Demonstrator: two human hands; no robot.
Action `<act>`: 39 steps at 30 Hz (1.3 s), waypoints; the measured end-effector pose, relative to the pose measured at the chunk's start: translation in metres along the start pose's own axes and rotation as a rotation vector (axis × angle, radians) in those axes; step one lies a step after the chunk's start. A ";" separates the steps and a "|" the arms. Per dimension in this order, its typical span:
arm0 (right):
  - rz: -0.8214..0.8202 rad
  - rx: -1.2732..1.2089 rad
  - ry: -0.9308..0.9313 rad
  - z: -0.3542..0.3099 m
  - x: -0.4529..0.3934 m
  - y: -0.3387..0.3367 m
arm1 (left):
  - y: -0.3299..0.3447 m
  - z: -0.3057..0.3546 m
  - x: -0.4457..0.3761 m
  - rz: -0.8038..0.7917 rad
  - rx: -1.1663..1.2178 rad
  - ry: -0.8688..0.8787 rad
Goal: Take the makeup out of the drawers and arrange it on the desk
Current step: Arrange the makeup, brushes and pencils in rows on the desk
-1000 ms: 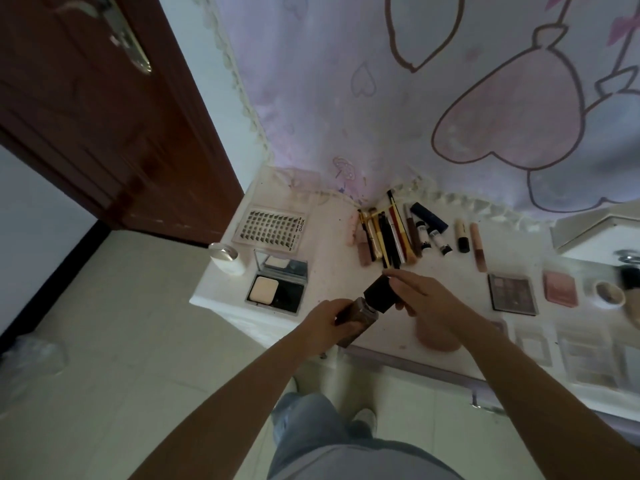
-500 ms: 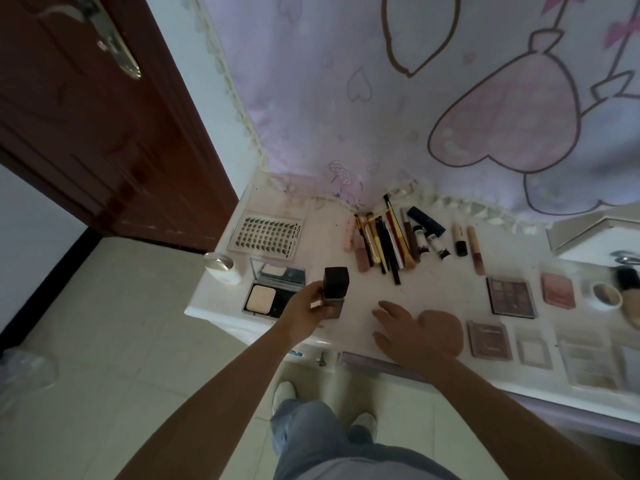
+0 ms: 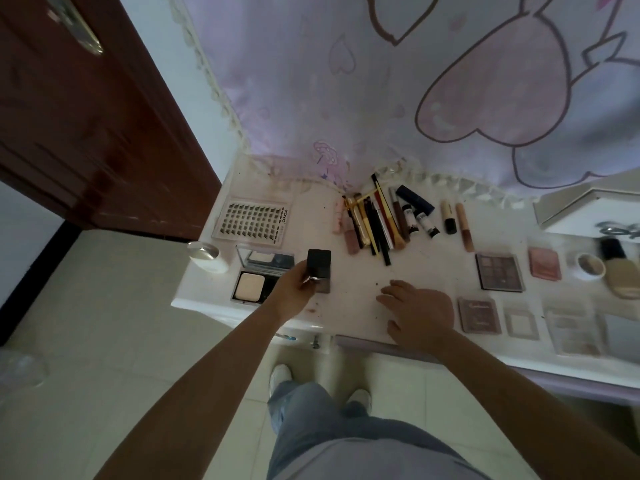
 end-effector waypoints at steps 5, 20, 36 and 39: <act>-0.053 0.105 0.114 0.048 0.009 -0.001 | -0.003 0.000 0.017 0.189 0.228 -0.031; -0.153 -0.640 0.043 0.020 0.038 -0.035 | 0.076 0.041 0.054 -0.314 0.357 -0.060; -0.144 -0.762 0.069 0.028 0.041 -0.049 | 0.070 0.053 0.039 -0.272 0.400 -0.040; -0.110 -0.820 0.090 0.028 0.039 -0.054 | 0.070 0.057 0.035 -0.250 0.413 -0.034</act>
Point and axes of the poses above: each hand's wrist, its own x-axis away from the middle knuckle, its own y-axis out of the palm, z = x × y, the point moved 5 cm from there along -x, towards the middle knuckle, and after that the axes turned 7 degrees about y, right-handed, at the moved point
